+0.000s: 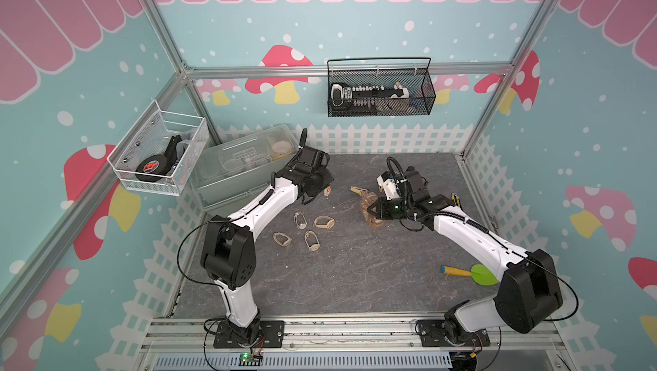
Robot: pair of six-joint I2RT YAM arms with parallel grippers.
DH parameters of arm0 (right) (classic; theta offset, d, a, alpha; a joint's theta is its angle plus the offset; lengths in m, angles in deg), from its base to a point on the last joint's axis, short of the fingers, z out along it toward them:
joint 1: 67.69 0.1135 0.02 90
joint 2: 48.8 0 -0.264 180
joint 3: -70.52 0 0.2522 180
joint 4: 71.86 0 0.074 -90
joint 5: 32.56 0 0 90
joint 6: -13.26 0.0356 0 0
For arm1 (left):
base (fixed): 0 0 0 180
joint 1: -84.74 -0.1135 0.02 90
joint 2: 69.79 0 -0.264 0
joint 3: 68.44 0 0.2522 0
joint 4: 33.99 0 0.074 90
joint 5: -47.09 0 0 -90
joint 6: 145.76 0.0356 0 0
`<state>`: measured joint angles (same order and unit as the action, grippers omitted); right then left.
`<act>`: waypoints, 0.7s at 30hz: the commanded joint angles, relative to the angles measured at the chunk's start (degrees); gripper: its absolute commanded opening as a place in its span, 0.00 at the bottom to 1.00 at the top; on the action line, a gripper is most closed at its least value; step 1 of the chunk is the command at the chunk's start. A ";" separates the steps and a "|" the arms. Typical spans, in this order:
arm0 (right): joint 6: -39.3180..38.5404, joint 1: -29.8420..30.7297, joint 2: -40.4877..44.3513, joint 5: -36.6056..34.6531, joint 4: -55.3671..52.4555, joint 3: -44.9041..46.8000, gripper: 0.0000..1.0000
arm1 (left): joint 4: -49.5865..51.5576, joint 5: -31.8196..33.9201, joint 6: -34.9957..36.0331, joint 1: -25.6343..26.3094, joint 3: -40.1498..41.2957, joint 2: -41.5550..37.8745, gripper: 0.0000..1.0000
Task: Wipe the watch dial
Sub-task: Pick up the watch at the center of the board, then wipe the dirt from the watch dial.
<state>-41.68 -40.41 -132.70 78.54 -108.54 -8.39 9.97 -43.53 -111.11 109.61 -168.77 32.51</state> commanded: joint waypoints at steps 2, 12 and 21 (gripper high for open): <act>2.41 1.55 -2.63 1.02 2.61 -4.66 0.00 | -8.03 1.73 -6.56 -0.24 4.85 -5.16 0.00; 5.42 4.77 -8.31 2.62 6.12 -11.51 0.00 | -20.10 0.80 -12.41 -0.14 14.90 -10.46 0.00; 5.19 5.43 -12.46 4.01 6.09 -17.64 0.00 | -24.61 1.01 -12.52 -0.06 17.92 -13.12 0.00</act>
<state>-37.22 -35.68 -143.91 81.51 -103.84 -23.49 -11.15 -43.29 -122.63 109.63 -151.55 21.10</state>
